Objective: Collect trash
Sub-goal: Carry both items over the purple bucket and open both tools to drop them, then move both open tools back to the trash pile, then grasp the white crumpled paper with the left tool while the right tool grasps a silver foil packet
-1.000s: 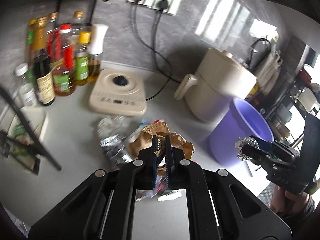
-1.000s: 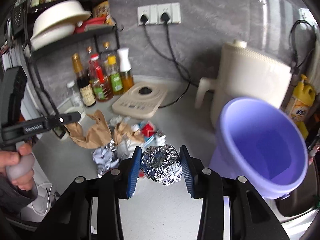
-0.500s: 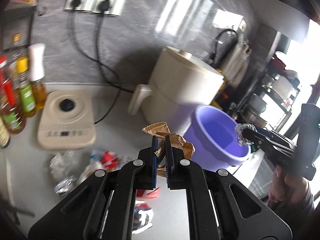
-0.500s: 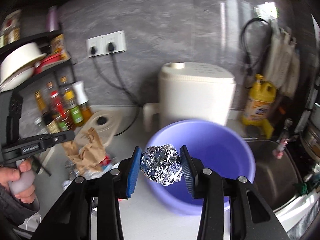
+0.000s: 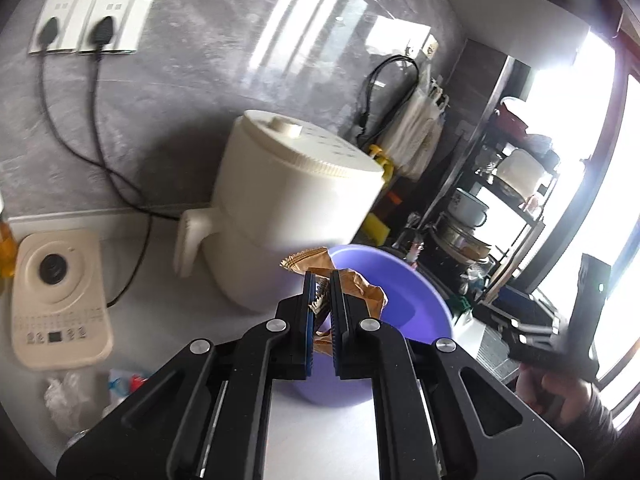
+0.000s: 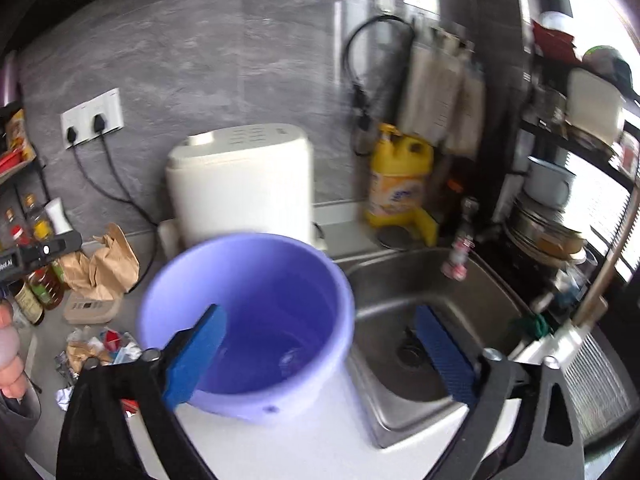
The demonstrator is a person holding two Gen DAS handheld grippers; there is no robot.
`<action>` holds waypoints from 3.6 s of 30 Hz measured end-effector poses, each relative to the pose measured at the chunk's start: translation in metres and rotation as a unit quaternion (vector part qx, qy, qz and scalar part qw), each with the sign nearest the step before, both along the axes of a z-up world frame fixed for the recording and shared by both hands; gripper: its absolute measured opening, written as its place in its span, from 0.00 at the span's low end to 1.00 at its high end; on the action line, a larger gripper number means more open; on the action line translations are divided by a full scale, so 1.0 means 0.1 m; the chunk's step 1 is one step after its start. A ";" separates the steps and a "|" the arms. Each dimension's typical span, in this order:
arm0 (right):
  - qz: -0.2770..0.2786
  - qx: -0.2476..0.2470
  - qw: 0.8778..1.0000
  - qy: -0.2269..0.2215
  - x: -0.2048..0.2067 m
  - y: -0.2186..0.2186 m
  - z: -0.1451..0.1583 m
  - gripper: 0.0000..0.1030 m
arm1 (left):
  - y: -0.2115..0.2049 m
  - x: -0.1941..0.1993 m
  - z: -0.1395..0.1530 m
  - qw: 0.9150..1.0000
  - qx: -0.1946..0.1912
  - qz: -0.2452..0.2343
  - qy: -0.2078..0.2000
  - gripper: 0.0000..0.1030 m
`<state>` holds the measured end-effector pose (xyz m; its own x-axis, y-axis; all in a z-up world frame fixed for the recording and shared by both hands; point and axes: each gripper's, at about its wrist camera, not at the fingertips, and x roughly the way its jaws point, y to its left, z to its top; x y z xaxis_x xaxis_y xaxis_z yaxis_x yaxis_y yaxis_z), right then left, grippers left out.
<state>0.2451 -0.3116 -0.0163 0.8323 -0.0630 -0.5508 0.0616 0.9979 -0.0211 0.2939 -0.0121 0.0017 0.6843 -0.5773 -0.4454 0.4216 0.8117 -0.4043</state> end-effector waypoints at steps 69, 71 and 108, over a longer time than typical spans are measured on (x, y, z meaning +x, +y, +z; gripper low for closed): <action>0.211 0.063 0.967 0.125 -0.51 1.56 -1.24 0.92 | 1.19 -1.25 -1.37 0.968 0.064 0.183 0.157 0.79; 0.212 0.058 0.967 0.131 -0.52 1.58 -1.26 0.92 | 1.19 -1.24 -1.46 0.967 0.057 0.184 0.165 0.78; 0.327 0.081 0.902 0.270 -0.06 2.66 -1.87 0.28 | 1.81 -1.66 -1.12 0.951 0.041 0.274 0.135 0.31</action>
<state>0.2386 -0.0458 -0.2029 0.2692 0.4621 -0.8450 -0.5175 0.8093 0.2777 0.1278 0.1688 -0.1100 0.7274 -0.1226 -0.6752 -0.1841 0.9130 -0.3641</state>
